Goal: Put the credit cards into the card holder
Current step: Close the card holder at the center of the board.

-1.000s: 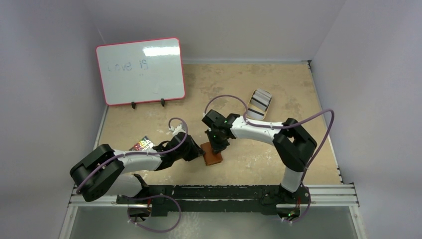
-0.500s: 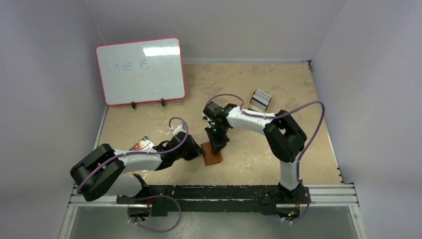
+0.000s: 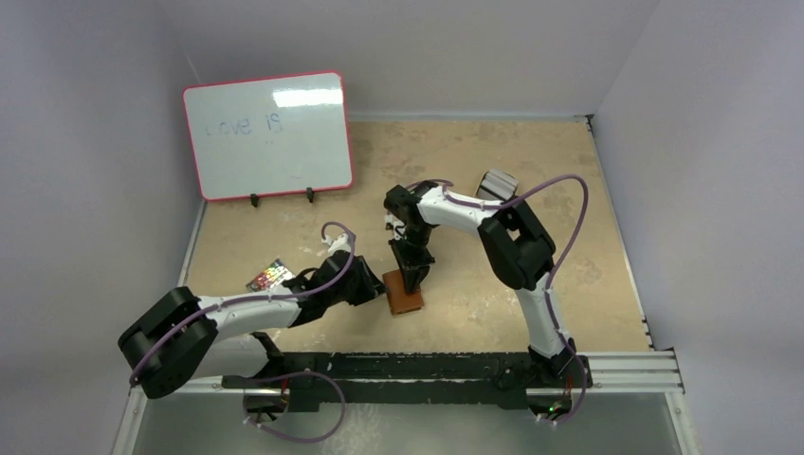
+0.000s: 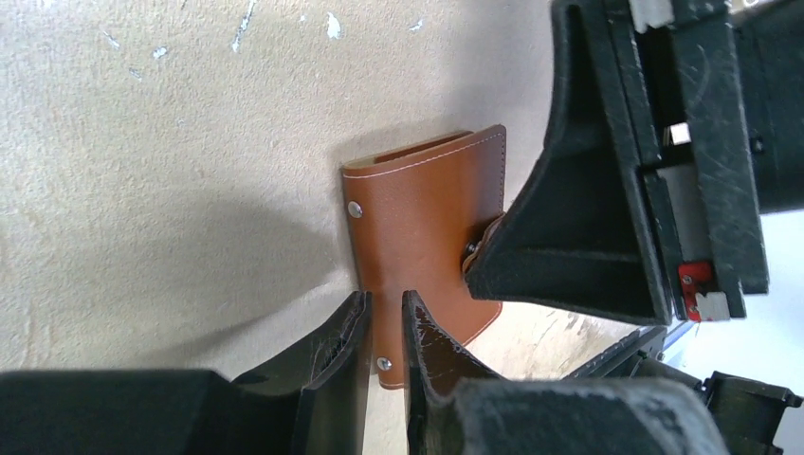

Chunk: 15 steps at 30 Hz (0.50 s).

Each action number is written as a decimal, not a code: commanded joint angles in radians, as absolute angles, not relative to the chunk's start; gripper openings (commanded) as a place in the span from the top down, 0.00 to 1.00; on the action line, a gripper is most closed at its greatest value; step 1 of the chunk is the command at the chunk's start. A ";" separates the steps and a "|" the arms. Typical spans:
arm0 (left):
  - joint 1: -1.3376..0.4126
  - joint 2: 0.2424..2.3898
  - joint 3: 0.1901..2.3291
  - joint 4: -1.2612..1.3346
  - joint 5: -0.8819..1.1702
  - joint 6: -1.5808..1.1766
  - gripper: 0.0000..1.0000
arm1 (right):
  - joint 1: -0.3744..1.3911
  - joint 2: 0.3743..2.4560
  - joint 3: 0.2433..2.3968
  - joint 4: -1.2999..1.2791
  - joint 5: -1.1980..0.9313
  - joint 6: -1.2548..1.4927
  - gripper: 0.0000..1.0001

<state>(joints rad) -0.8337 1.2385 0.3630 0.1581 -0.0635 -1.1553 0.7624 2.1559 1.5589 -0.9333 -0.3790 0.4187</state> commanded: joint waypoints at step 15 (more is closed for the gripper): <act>-0.838 1.147 0.448 0.043 -0.106 -1.044 0.83 | 0.756 2.446 1.635 -0.742 -0.143 0.360 0.82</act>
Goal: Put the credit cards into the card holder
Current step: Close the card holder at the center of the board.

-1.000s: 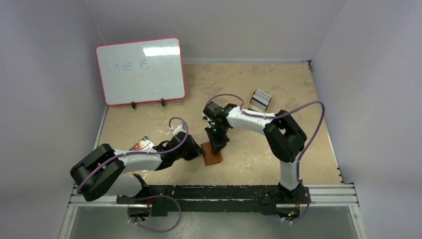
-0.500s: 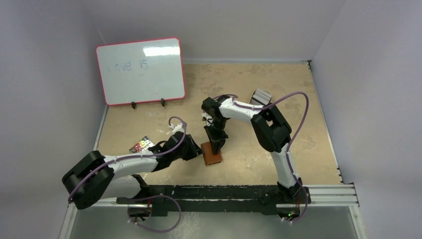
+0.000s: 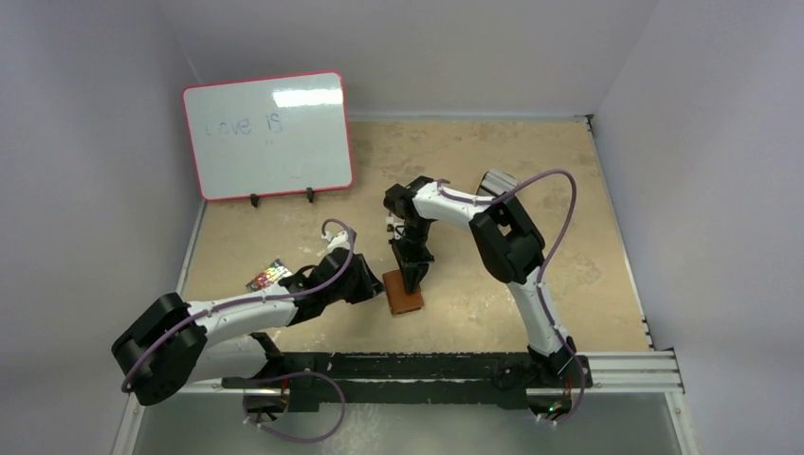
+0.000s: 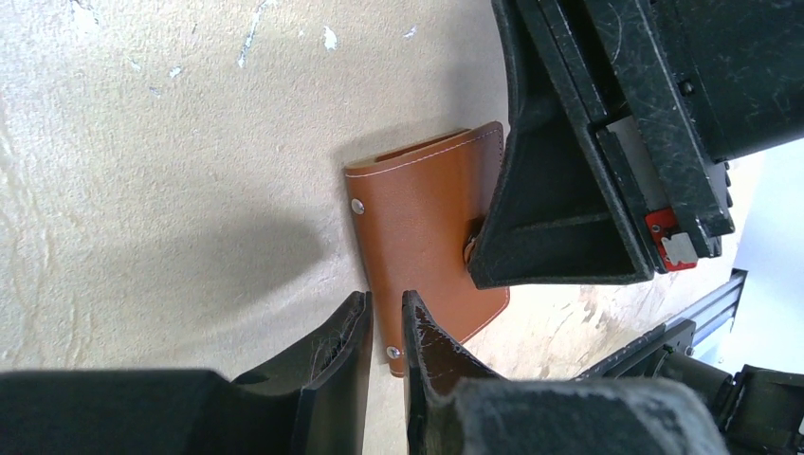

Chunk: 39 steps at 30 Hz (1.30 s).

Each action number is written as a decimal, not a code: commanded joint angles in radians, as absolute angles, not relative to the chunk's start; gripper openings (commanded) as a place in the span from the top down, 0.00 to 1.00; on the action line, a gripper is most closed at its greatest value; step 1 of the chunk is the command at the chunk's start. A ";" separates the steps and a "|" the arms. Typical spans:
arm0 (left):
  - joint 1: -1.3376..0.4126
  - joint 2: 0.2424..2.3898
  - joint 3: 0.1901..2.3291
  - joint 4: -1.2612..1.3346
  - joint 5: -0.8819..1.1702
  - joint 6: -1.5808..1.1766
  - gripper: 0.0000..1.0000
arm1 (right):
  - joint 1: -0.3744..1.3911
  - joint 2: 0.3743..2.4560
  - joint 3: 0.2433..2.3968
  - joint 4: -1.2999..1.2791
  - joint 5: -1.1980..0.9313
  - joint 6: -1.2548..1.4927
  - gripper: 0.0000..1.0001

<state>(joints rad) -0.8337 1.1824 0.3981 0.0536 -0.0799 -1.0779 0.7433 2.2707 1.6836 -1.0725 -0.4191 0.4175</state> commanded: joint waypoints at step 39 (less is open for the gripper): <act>-0.838 1.015 0.483 -0.096 -0.062 -1.021 0.83 | 0.780 2.583 1.911 -0.933 0.111 0.586 1.00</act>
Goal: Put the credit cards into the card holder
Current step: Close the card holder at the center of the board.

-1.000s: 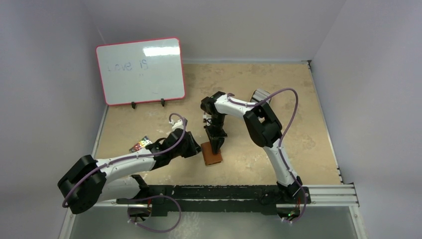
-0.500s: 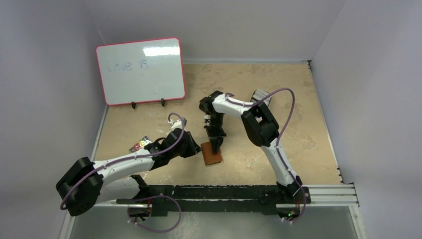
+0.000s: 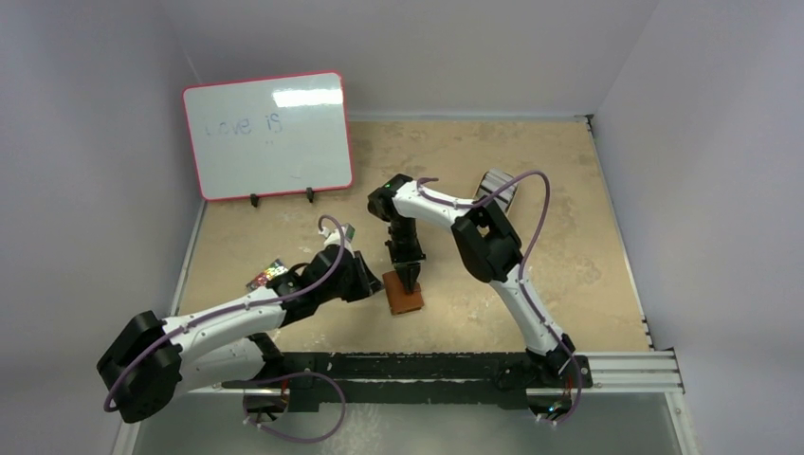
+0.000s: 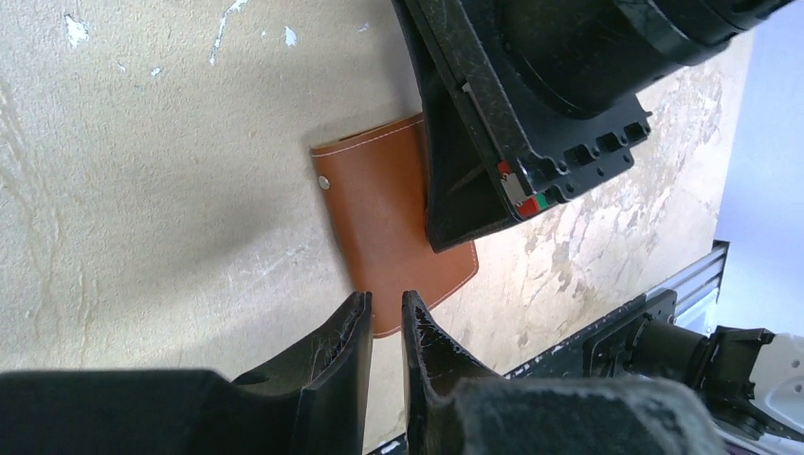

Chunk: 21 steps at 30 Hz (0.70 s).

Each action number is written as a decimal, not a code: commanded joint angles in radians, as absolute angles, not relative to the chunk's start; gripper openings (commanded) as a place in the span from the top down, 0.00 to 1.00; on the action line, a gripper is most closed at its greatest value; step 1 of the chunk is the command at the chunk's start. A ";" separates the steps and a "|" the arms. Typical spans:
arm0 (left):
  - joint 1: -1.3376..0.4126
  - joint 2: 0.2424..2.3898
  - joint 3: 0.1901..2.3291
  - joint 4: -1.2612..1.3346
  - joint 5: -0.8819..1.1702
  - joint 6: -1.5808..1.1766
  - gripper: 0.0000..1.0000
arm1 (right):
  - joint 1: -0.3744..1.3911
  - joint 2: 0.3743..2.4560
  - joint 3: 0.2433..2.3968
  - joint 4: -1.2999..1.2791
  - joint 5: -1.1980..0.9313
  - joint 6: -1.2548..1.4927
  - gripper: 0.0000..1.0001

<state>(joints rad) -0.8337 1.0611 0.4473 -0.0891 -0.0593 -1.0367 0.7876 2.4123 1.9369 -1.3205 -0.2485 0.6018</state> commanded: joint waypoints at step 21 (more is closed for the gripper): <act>-0.808 1.074 0.523 -0.174 -0.204 -1.053 0.83 | 0.781 2.188 1.570 -0.563 -0.127 0.532 0.84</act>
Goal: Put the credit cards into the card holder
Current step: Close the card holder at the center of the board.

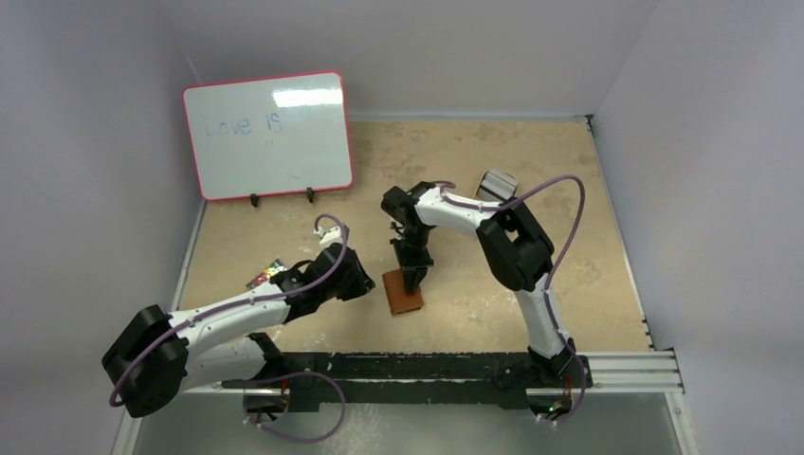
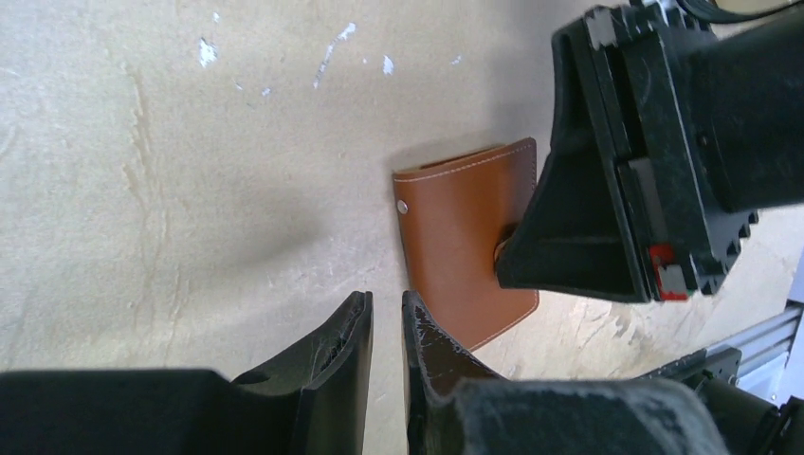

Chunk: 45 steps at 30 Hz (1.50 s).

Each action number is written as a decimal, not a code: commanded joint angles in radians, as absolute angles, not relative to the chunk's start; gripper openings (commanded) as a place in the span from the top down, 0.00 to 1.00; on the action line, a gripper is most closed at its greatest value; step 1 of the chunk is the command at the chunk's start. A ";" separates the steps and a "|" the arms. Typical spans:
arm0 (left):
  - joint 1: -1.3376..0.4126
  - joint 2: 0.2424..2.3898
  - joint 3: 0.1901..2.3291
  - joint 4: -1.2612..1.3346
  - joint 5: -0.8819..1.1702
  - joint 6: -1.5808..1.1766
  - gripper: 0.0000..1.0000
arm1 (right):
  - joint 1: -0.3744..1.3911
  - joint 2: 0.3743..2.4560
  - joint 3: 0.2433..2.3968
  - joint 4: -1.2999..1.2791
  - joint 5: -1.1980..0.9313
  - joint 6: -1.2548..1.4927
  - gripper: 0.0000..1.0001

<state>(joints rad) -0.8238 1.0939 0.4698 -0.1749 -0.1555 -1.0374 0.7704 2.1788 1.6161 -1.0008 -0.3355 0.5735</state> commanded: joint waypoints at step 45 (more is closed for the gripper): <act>-0.627 1.291 0.486 0.034 0.008 -1.070 0.83 | 0.782 1.832 1.222 -0.318 -0.085 0.502 0.84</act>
